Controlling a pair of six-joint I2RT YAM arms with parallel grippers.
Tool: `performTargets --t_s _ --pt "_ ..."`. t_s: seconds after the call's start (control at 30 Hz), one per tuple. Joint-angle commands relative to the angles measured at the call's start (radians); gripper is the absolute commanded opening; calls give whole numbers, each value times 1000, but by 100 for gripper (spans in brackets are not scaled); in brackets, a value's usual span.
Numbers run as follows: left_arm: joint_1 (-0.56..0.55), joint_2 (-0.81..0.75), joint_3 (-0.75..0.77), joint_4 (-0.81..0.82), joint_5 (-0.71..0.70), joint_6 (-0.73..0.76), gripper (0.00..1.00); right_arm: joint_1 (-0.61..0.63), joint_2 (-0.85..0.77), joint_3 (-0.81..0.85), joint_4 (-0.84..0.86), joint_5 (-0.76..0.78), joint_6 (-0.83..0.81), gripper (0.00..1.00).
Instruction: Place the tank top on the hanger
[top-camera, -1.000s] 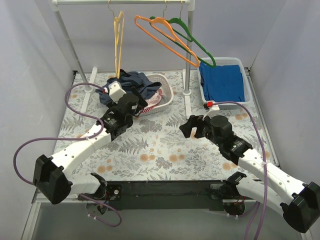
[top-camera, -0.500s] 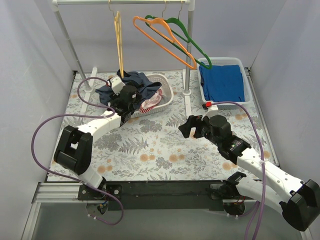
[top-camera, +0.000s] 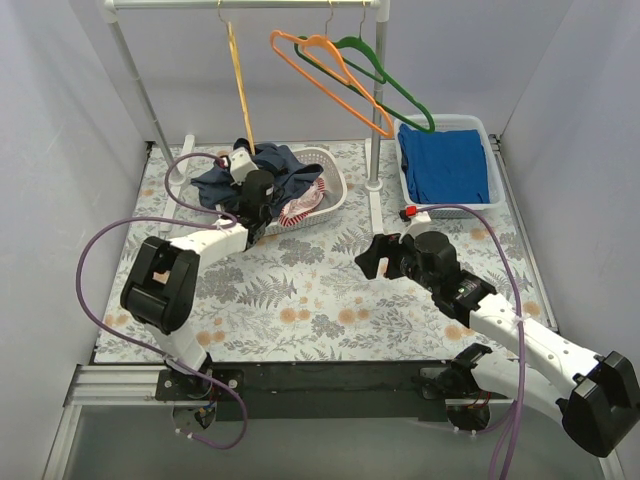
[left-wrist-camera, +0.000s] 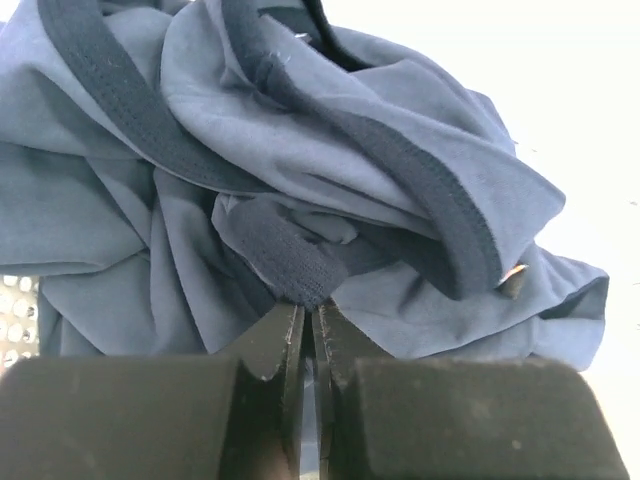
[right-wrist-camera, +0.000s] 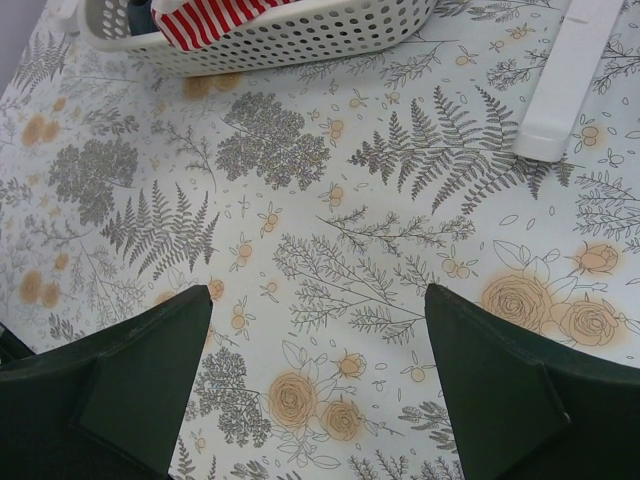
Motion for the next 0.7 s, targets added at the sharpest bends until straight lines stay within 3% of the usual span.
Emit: performTargets --t_s 0.0,0.43,0.67 --pt "6 -144 -20 47 24 20 0 -4 1 -3 41 -17 -19 96" --pt "6 -537 -196 -29 128 22 0 -4 42 14 51 -22 -24 96" --pt "4 -720 -204 -103 96 25 0 -3 81 27 62 -20 -24 96"
